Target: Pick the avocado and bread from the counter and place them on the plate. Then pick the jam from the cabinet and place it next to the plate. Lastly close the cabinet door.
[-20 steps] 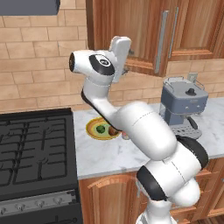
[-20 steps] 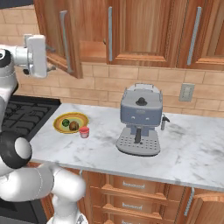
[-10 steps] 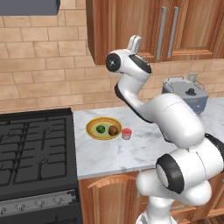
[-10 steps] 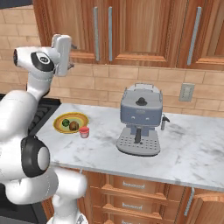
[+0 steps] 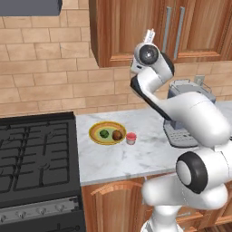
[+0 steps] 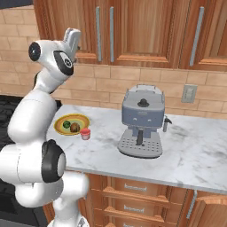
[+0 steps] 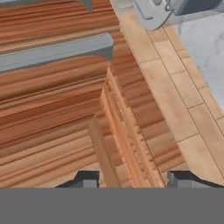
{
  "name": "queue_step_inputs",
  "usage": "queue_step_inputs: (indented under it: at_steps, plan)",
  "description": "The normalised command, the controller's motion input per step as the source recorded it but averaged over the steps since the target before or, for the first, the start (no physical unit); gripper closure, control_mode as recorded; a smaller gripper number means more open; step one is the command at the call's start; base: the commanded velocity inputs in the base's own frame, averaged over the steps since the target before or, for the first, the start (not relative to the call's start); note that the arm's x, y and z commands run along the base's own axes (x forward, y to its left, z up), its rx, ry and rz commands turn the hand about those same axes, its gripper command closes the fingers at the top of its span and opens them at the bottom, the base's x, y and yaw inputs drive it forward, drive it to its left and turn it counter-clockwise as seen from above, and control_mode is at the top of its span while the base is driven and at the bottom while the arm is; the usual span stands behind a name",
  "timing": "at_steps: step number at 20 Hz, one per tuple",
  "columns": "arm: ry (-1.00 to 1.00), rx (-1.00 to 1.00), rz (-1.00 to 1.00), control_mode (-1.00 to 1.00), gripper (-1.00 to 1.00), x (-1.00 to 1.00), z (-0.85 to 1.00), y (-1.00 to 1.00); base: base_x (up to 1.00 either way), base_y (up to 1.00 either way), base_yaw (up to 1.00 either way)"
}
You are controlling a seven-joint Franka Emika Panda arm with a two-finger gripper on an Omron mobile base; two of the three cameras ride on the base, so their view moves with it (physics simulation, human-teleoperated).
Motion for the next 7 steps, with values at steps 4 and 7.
queue_step_inputs:
  at_steps: [4,7]
  plan:
    - [0.14,0.0,0.39,-1.0,-1.0,0.22,0.0,-0.33,0.0,0.0,0.0]
    - [0.01,0.0,0.45,-1.0,-1.0,-0.11,0.0,-0.4,0.0,0.0,0.0]
